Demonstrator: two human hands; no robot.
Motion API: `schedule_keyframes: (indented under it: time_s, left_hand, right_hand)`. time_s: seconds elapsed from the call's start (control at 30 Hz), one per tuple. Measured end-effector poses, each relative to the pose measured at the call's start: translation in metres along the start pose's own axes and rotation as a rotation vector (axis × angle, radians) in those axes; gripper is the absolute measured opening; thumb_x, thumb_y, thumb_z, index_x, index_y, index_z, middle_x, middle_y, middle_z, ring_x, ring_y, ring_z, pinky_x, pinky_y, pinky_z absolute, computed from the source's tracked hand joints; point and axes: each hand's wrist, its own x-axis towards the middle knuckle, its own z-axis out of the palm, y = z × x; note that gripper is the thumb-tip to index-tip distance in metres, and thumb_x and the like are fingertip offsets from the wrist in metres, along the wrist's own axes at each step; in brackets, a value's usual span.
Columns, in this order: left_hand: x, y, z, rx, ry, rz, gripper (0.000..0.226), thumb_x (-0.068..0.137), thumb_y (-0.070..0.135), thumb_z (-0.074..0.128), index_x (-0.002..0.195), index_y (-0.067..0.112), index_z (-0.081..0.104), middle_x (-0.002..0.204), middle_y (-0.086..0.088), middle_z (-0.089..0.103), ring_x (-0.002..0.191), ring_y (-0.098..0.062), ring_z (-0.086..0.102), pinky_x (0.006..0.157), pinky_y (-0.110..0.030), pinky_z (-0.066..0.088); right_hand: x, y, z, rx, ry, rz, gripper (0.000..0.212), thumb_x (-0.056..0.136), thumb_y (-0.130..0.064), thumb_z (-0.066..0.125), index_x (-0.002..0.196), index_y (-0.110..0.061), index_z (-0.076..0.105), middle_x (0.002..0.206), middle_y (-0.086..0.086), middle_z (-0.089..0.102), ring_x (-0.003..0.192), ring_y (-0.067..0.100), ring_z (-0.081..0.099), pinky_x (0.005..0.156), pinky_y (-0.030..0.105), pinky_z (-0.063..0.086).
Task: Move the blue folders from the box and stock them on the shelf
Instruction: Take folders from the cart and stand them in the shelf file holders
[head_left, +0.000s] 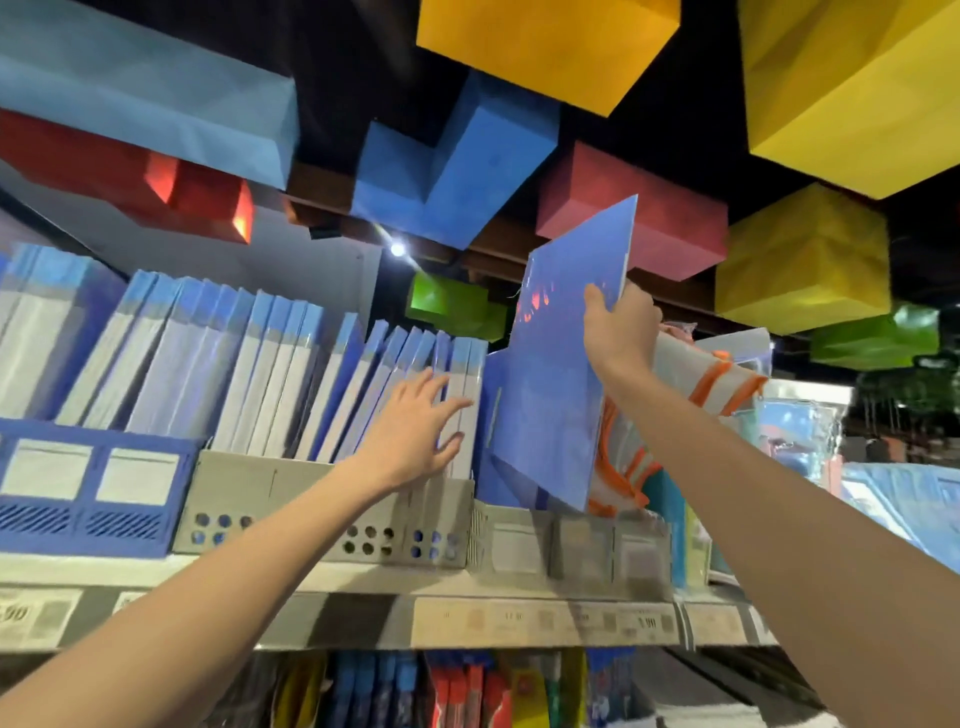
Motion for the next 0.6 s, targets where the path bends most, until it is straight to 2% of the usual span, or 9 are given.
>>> schedule_keyframes:
  time_s: [0.07, 0.17, 0.23, 0.33, 0.4, 0.43, 0.5, 0.53, 0.6]
  left_hand:
    - [0.009, -0.009, 0.02, 0.023, 0.015, 0.063, 0.052, 0.098, 0.038, 0.055, 0.148, 0.027, 0.047, 0.163, -0.014, 0.028, 0.153, -0.034, 0.017, 0.123, -0.044, 0.014]
    - [0.02, -0.024, 0.045, 0.063, 0.058, 0.083, 0.056, 0.098, 0.043, 0.055, 0.151, 0.029, 0.043, 0.164, -0.015, 0.024, 0.154, -0.035, 0.014, 0.123, -0.045, 0.012]
    - [0.025, -0.033, 0.061, 0.077, 0.082, 0.077, 0.059, 0.1, 0.049, 0.047, 0.155, 0.033, 0.035, 0.166, -0.015, 0.015, 0.155, -0.035, 0.006, 0.123, -0.045, 0.006]
    - [0.029, -0.05, 0.085, 0.098, 0.12, 0.104, 0.062, 0.1, 0.059, 0.03, 0.157, 0.036, 0.028, 0.168, -0.014, 0.006, 0.155, -0.036, -0.001, 0.125, -0.053, 0.014]
    - [0.029, -0.056, 0.094, 0.098, 0.14, 0.121, 0.063, 0.099, 0.06, 0.028, 0.158, 0.037, 0.026, 0.168, -0.011, 0.003, 0.155, -0.035, -0.001, 0.124, -0.053, 0.017]
    - [0.029, -0.058, 0.096, 0.096, 0.155, 0.129, 0.062, 0.1, 0.06, 0.029, 0.158, 0.037, 0.026, 0.169, -0.009, 0.004, 0.155, -0.034, -0.001, 0.124, -0.053, 0.017]
    - [0.029, -0.06, 0.101, 0.098, 0.19, 0.144, 0.062, 0.101, 0.059, 0.032, 0.158, 0.037, 0.025, 0.169, -0.006, 0.005, 0.156, -0.031, -0.001, 0.124, -0.053, 0.016]
    - [0.029, -0.062, 0.103, 0.098, 0.205, 0.152, 0.062, 0.101, 0.059, 0.033, 0.158, 0.037, 0.024, 0.169, -0.005, 0.005, 0.156, -0.03, -0.003, 0.124, -0.052, 0.015]
    - [0.029, -0.063, 0.106, 0.085, 0.211, 0.155, 0.062, 0.101, 0.059, 0.031, 0.158, 0.038, 0.023, 0.169, -0.003, 0.004, 0.156, -0.028, -0.006, 0.125, -0.051, 0.013]
  right_hand:
    - [0.007, 0.014, 0.022, -0.029, 0.015, -0.026, 0.025, 0.098, -0.029, 0.051, 0.099, -0.009, 0.066, 0.095, 0.009, 0.069, 0.087, 0.031, 0.062, 0.074, 0.038, 0.049]
    - [0.011, 0.033, 0.057, -0.037, -0.019, -0.058, 0.023, 0.098, -0.023, 0.051, 0.097, -0.004, 0.063, 0.094, 0.014, 0.068, 0.087, 0.033, 0.062, 0.076, 0.041, 0.05]
    - [0.01, 0.048, 0.079, -0.028, -0.037, -0.085, 0.023, 0.098, -0.022, 0.051, 0.096, -0.001, 0.062, 0.091, 0.015, 0.066, 0.084, 0.033, 0.061, 0.077, 0.046, 0.052]
    - [0.007, 0.072, 0.108, -0.059, -0.029, -0.098, 0.026, 0.099, -0.025, 0.05, 0.094, -0.001, 0.06, 0.089, 0.015, 0.065, 0.082, 0.031, 0.061, 0.076, 0.053, 0.052]
    - [0.005, 0.079, 0.121, -0.085, -0.03, -0.089, 0.025, 0.101, -0.025, 0.05, 0.102, -0.003, 0.061, 0.102, 0.016, 0.066, 0.093, 0.032, 0.062, 0.083, 0.051, 0.052]
    - [0.005, 0.08, 0.125, -0.114, -0.032, -0.091, 0.026, 0.102, -0.025, 0.049, 0.109, -0.003, 0.061, 0.116, 0.017, 0.064, 0.106, 0.034, 0.06, 0.09, 0.049, 0.051]
    - [0.009, 0.083, 0.133, -0.213, -0.051, -0.116, 0.037, 0.103, -0.027, 0.048, 0.133, -0.006, 0.054, 0.15, 0.017, 0.044, 0.139, 0.036, 0.039, 0.11, 0.046, 0.038]
    - [0.011, 0.083, 0.133, -0.282, -0.061, -0.124, 0.046, 0.103, -0.028, 0.048, 0.143, -0.006, 0.046, 0.158, 0.017, 0.031, 0.147, 0.035, 0.025, 0.116, 0.045, 0.029]
    - [0.013, 0.088, 0.13, -0.407, -0.091, -0.136, 0.055, 0.103, -0.031, 0.048, 0.151, -0.008, 0.036, 0.164, 0.015, 0.019, 0.153, 0.032, 0.009, 0.121, 0.043, 0.015]
